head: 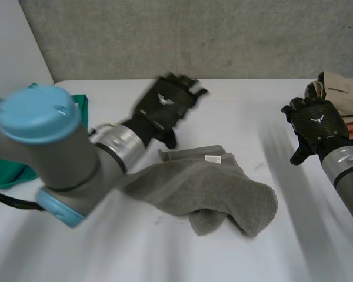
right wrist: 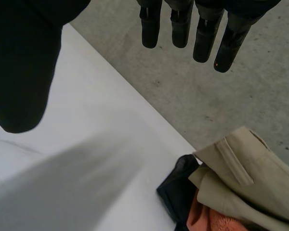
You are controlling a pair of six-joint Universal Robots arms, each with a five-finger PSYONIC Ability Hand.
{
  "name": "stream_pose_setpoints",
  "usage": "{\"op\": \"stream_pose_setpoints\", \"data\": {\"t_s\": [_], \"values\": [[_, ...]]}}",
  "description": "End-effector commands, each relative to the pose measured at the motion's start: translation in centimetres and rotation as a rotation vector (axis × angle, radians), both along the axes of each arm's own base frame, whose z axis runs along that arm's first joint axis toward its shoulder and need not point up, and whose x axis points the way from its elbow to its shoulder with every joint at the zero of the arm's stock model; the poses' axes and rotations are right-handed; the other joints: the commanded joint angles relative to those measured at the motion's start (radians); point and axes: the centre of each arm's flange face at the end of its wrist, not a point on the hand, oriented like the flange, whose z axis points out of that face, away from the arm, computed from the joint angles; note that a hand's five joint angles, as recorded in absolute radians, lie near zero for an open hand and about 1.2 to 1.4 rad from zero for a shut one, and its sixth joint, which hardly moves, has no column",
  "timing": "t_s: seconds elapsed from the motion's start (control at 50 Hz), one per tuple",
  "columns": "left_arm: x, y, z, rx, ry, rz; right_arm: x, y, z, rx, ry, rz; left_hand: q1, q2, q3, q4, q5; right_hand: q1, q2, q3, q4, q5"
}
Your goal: Fold the laundry.
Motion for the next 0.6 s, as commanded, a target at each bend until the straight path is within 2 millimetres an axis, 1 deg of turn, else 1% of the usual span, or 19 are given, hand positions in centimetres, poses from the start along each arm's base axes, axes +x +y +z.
{"op": "stream_pose_setpoints", "data": {"t_s": [0.02,0.04,0.06,0.1,0.14,0.18,0.2,0.26,0.28,0.3,0.34,0.36,0.42,0.44,0.5,0.52,0.56,0.58,0.6], "values": [[5.4,-0.7,1.8,0.081,0.048,0.158,0.8,2.1,2.0,0.129,0.0,0.11,-0.002,0.001,-0.005,-0.001,-0.013,-0.029,-0.052,-0.037,-0.058,-0.063],[5.7,-0.6,1.4,0.101,0.043,0.166,0.8,2.8,2.0,0.198,0.002,0.124,0.01,0.013,0.006,0.011,-0.001,-0.029,-0.052,-0.037,-0.058,-0.063],[6.2,-0.2,0.5,0.146,0.023,0.173,0.8,3.1,2.1,0.235,0.002,0.128,0.027,0.03,0.024,0.029,0.016,-0.029,-0.052,-0.037,-0.058,-0.063],[6.4,0.5,-0.5,0.192,-0.008,0.172,0.7,3.8,2.0,0.32,0.003,0.124,0.03,0.033,0.027,0.032,0.019,-0.029,-0.052,-0.037,-0.058,-0.063],[6.6,1.1,-1.6,0.248,-0.045,0.173,0.5,5.0,2.0,0.44,0.006,0.122,0.054,0.057,0.05,0.055,0.043,-0.029,-0.052,-0.037,-0.058,-0.063],[6.8,1.5,-2.3,0.283,-0.068,0.173,0.5,5.9,1.6,0.522,0.005,0.132,0.06,0.063,0.056,0.061,0.049,-0.019,-0.042,-0.027,-0.048,-0.053],[6.8,1.6,-3.3,0.321,-0.09,0.172,0.4,6.4,1.1,0.573,0.009,0.132,0.06,0.063,0.056,0.061,0.049,-0.016,-0.039,-0.024,-0.045,-0.05],[6.5,1.6,-5.5,0.383,-0.136,0.165,0.7,6.7,-0.3,0.611,0.014,0.143,0.066,0.069,0.062,0.067,0.055,-0.019,-0.042,-0.027,-0.048,-0.053],[5.8,1.8,-6.9,0.41,-0.161,0.146,0.7,6.8,-1.3,0.622,0.016,0.143,0.066,0.069,0.062,0.067,0.055,-0.016,-0.039,-0.024,-0.045,-0.05],[5.5,1.9,-7.6,0.421,-0.175,0.138,0.7,6.8,-1.8,0.621,0.016,0.142,0.069,0.072,0.065,0.07,0.058,-0.013,-0.036,-0.021,-0.042,-0.047],[4.8,2.1,-8.4,0.423,-0.195,0.117,1.0,6.9,-2.5,0.608,0.014,0.15,0.08,0.083,0.077,0.082,0.069,-0.007,-0.03,-0.015,-0.036,-0.041],[4.0,2.0,-9.1,0.408,-0.212,0.099,1.4,7.0,-3.1,0.586,0.009,0.159,0.104,0.107,0.1,0.105,0.093,0.028,0.005,0.02,-0.001,-0.006],[3.2,1.6,-10.0,0.382,-0.242,0.08,2.0,7.2,-3.6,0.55,-0.005,0.172,0.186,0.189,0.182,0.187,0.175,0.127,0.105,0.119,0.099,0.094],[2.9,1.2,-10.8,0.368,-0.261,0.075,2.4,7.1,-3.9,0.532,-0.016,0.176,0.236,0.238,0.232,0.237,0.225,0.212,0.19,0.204,0.183,0.178],[2.5,0.9,-11.7,0.349,-0.287,0.065,2.6,6.8,-4.8,0.53,-0.025,0.173,0.368,0.37,0.364,0.369,0.357,0.403,0.38,0.395,0.374,0.369],[2.2,0.7,-12.1,0.339,-0.292,0.06,2.7,6.7,-5.2,0.527,-0.026,0.169,0.528,0.531,0.525,0.529,0.517,0.555,0.532,0.547,0.526,0.521],[1.7,0.9,-12.2,0.333,-0.295,0.048,2.8,6.5,-5.3,0.515,-0.025,0.162,0.746,0.749,0.742,0.747,0.735,0.769,0.747,0.761,0.741,0.736],[1.4,1.1,-12.2,0.328,-0.298,0.04,2.8,6.4,-5.2,0.505,-0.024,0.157,0.857,0.86,0.854,0.859,0.846,0.936,0.914,0.928,0.908,0.903],[0.9,1.5,-12.1,0.315,-0.298,0.024,2.9,6.2,-5.1,0.484,-0.022,0.151,1.114,1.117,1.111,1.116,1.103,1.19,1.167,1.182,1.161,1.156]]}}
